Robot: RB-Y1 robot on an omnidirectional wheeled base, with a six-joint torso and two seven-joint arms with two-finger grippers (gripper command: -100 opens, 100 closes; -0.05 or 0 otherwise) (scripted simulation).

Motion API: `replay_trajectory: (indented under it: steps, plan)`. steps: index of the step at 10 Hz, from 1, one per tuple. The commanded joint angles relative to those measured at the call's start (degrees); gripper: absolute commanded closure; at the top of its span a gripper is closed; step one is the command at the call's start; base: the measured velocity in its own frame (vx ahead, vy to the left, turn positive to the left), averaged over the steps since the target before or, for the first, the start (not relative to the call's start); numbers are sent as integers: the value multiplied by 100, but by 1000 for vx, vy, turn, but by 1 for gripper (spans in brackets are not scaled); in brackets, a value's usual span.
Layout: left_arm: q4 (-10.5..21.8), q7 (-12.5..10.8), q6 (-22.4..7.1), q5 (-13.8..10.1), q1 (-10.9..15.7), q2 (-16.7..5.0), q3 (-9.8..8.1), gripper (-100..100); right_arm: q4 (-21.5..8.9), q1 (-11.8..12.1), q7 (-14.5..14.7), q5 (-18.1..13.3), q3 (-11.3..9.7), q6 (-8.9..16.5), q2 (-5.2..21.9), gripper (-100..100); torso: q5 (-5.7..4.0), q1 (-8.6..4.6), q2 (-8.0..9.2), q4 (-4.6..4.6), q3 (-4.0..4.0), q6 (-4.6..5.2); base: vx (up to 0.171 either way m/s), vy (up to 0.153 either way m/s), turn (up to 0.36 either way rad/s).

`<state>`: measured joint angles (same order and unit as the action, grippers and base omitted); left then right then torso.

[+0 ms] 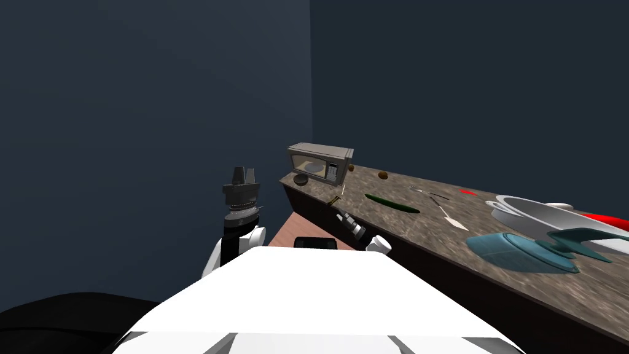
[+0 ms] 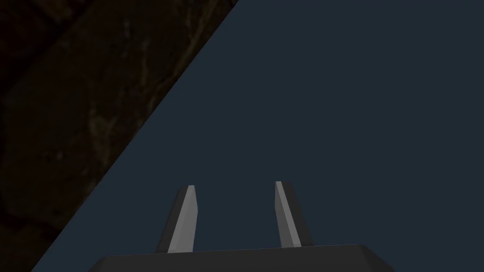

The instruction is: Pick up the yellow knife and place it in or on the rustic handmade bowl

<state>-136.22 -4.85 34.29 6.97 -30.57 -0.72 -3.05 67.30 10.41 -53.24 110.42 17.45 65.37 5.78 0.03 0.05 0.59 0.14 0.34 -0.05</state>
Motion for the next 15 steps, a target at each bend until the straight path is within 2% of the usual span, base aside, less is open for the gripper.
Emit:
replay_trajectory:
  steps: [1, 8, 10, 13, 15]
  plan:
    - [0, 0, 0, 0, 0, 0, 0, 0, -177, -246, -60, -240, 183, -39, 104, -100, 0, 0, 0, 0, 0, 0, -184, -38, 36]
    - [0, 0, 0, 0, 0, 0, 0, 0, -646, -895, -223, -903, 704, -122, 241, -100, -1, 1, -8, -1, -4, 0, -138, -28, 15]
    - [0, 0, 0, 0, 0, 0, 0, 0, -867, -1161, -245, -1112, 929, -129, 272, -100, -1, -1, -10, -2, -6, 0, -125, -25, -2]
    - [0, 0, 0, 0, -1, 0, 0, 0, -1107, -1423, -213, -1260, 1156, -123, 288, -100, 1, 10, -33, -6, -18, 0, -61, 5, -19]
    - [0, 0, 0, 0, -2, 0, 0, 0, -1384, -1689, -116, -1359, 1389, -108, 297, -100, 2, 16, -50, -10, -27, 0, -12, 22, -58]
